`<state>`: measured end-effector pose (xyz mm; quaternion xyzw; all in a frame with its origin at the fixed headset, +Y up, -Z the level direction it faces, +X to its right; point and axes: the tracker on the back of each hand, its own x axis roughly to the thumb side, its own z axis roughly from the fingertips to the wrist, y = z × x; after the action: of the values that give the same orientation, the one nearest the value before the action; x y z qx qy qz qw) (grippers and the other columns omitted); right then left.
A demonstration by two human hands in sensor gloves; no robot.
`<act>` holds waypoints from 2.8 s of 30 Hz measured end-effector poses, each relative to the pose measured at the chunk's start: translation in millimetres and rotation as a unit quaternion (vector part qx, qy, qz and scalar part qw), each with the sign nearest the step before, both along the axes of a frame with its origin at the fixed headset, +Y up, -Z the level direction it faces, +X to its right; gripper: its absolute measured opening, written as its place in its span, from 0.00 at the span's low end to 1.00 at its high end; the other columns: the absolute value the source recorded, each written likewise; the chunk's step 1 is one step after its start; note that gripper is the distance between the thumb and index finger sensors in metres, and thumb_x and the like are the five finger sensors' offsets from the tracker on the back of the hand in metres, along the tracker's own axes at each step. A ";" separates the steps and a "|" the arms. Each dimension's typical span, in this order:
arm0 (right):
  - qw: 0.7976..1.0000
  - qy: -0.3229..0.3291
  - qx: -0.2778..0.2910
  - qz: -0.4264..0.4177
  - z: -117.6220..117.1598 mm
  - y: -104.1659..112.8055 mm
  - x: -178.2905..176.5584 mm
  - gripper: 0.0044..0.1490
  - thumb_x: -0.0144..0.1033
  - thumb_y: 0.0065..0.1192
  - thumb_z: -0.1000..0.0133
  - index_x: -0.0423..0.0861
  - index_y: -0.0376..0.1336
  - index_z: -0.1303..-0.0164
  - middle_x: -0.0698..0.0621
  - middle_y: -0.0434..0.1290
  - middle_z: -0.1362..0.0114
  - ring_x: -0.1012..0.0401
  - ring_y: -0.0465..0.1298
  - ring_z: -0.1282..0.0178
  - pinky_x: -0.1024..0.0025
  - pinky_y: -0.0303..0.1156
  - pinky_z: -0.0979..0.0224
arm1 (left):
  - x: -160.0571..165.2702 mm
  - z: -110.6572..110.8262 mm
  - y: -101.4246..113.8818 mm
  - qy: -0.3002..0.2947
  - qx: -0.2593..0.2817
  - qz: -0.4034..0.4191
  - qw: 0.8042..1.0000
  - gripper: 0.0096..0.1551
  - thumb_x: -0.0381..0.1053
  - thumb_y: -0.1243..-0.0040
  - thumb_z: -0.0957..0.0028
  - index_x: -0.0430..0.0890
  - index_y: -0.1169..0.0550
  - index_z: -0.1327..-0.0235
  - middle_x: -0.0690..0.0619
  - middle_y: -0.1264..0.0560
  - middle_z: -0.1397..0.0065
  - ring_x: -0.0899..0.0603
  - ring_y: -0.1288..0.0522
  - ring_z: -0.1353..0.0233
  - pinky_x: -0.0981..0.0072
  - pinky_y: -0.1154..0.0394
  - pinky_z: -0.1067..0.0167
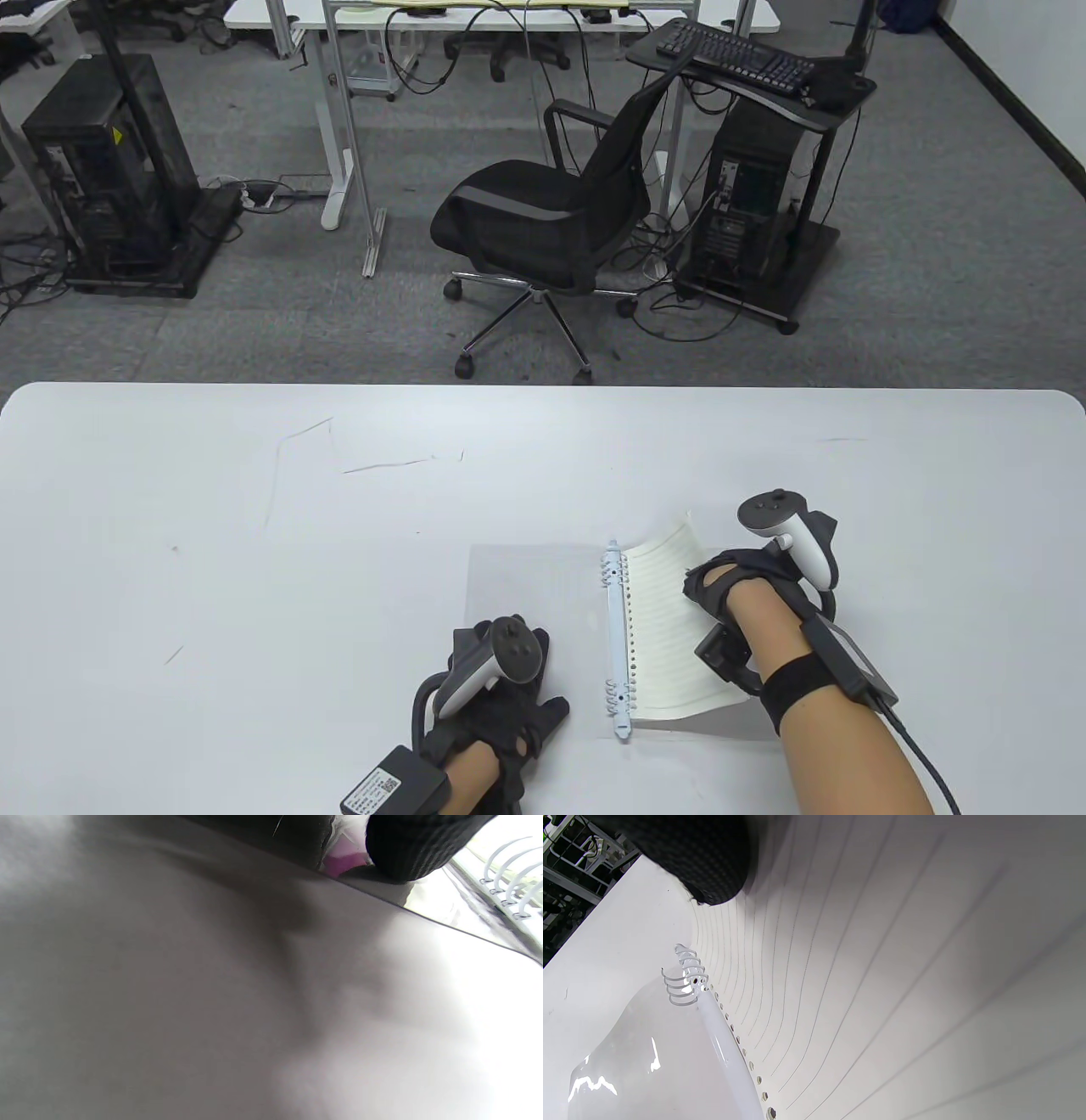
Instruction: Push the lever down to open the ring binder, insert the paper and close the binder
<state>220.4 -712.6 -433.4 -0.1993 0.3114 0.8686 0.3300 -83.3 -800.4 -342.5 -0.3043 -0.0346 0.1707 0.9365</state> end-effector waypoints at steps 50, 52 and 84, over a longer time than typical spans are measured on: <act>0.998 -0.036 0.023 -0.046 2.1 -34.4 19.3 0.30 0.44 0.67 0.45 0.47 0.70 0.34 0.51 0.87 0.41 0.52 0.90 0.52 0.57 0.86 0.51 | 0.2 0.4 0.5 0.000 -0.002 0.002 1.000 0.48 0.71 0.47 0.50 0.66 0.59 0.27 0.65 0.73 0.20 0.45 0.79 0.20 0.42 0.73 0.30; 0.998 -0.037 0.022 -0.051 3.2 -35.2 19.7 0.33 0.47 0.68 0.46 0.45 0.68 0.32 0.50 0.86 0.40 0.50 0.89 0.50 0.56 0.85 0.50 | 0.2 0.3 0.5 0.000 -0.003 0.002 1.000 0.48 0.71 0.47 0.50 0.66 0.59 0.27 0.65 0.73 0.20 0.45 0.79 0.20 0.42 0.73 0.30; 0.976 0.155 0.124 0.091 79.0 -70.1 75.8 0.43 0.47 0.53 0.41 0.54 0.41 0.17 0.53 0.35 0.11 0.46 0.30 0.17 0.32 0.33 0.27 | -16.0 -3.3 14.5 0.041 0.020 0.067 0.997 0.47 0.70 0.44 0.50 0.65 0.53 0.25 0.63 0.69 0.17 0.42 0.75 0.18 0.41 0.69 0.28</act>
<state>296.2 -782.7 -354.4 -0.0475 0.2290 0.9471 0.2197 -99.3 -786.0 -345.8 -0.2755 -0.0203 0.2448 0.9294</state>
